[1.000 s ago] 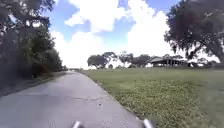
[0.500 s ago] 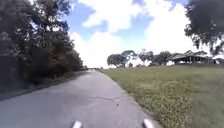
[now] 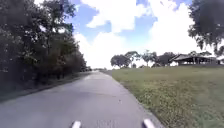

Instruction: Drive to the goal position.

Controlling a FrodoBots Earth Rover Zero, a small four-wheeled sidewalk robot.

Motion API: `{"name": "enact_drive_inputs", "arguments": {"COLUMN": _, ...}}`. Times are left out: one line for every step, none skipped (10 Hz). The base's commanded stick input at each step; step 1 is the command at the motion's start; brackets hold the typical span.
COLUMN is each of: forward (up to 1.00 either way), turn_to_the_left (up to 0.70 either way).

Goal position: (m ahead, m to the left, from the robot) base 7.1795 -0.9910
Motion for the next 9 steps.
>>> {"name": "enact_drive_inputs", "arguments": {"forward": 0.00, "turn_to_the_left": 0.00}}
{"name": "enact_drive_inputs", "arguments": {"forward": 0.00, "turn_to_the_left": 0.00}}
{"name": "enact_drive_inputs", "arguments": {"forward": 0.00, "turn_to_the_left": 0.00}}
{"name": "enact_drive_inputs", "arguments": {"forward": 0.23, "turn_to_the_left": 0.00}}
{"name": "enact_drive_inputs", "arguments": {"forward": 0.70, "turn_to_the_left": 0.00}}
{"name": "enact_drive_inputs", "arguments": {"forward": 0.70, "turn_to_the_left": 0.12}}
{"name": "enact_drive_inputs", "arguments": {"forward": 0.70, "turn_to_the_left": 0.35}}
{"name": "enact_drive_inputs", "arguments": {"forward": 0.70, "turn_to_the_left": 0.35}}
{"name": "enact_drive_inputs", "arguments": {"forward": 0.70, "turn_to_the_left": 0.35}}
